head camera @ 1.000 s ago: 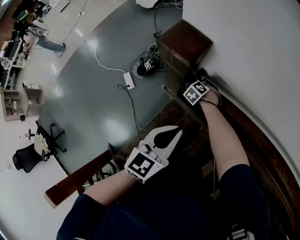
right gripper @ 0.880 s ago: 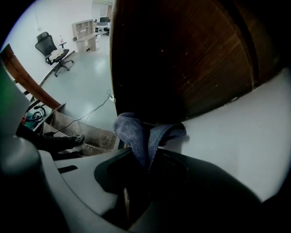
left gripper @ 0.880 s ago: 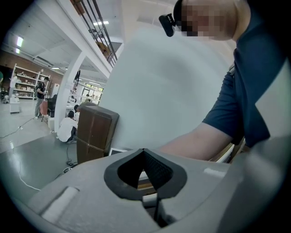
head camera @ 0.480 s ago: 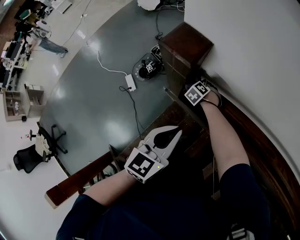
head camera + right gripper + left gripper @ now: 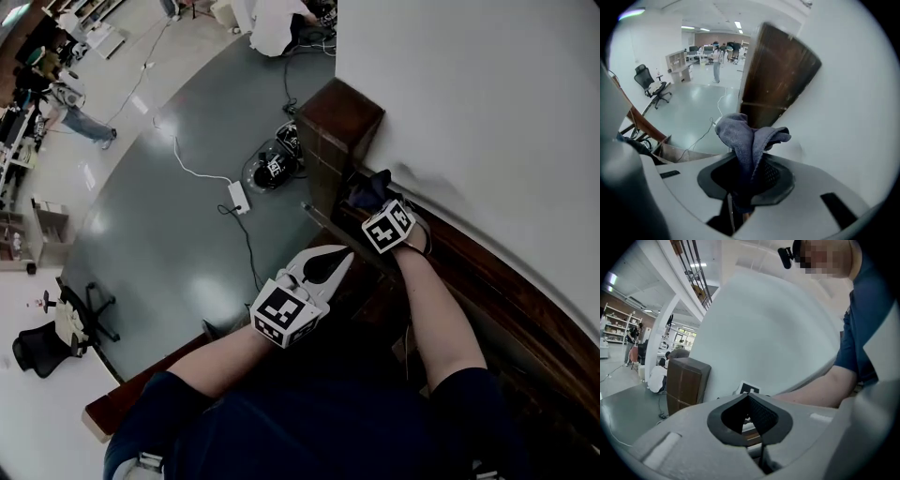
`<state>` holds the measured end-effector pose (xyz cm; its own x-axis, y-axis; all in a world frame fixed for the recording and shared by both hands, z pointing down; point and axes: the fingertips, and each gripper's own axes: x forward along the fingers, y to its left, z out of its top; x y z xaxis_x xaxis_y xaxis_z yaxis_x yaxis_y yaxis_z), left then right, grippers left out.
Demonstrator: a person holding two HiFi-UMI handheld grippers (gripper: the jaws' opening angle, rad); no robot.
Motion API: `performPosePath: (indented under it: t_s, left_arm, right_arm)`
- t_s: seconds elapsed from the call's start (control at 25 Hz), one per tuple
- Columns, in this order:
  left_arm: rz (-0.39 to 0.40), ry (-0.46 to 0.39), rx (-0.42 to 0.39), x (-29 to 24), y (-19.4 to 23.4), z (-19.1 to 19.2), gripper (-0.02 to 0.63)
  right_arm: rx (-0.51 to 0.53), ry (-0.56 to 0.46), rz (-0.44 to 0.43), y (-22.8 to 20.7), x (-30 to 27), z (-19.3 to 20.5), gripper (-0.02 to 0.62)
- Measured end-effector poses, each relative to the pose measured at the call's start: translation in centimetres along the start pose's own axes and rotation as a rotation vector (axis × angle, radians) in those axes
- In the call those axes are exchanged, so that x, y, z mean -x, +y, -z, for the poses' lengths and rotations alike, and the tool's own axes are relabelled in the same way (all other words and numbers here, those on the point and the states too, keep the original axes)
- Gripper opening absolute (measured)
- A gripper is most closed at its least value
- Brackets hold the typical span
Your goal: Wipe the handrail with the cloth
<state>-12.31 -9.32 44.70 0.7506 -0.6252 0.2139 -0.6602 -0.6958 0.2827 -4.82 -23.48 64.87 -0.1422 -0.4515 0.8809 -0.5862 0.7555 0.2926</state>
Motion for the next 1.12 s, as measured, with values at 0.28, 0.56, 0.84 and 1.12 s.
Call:
performPosePath:
  t_s: [0.28,0.56,0.84,1.12]
  left_arm:
    - [0.076,0.003,-0.003,-0.5,-1.8,-0.8,0.003]
    - [0.171,0.025,-0.050,-2.0,-2.7,-1.8,0.003]
    - [0.281,0.001,-0.112,-1.8,-7.2,-5.2,0.003]
    - [0.322,0.006,-0.165,-0.9,-9.6,-5.4,0.003]
  right_arm:
    - [-0.111,-0.197,-0.021,1.4,12.1,-1.2,0.089]
    - [-0.300,-0.456,-0.089,2.3,21.0,-2.5,0.089]
    - [-0.480,-0.718,-0.078,2.7,29.8,-0.9,0.088]
    - [-0.593,-0.818,-0.099,4.9,32.2,0.8,0.087]
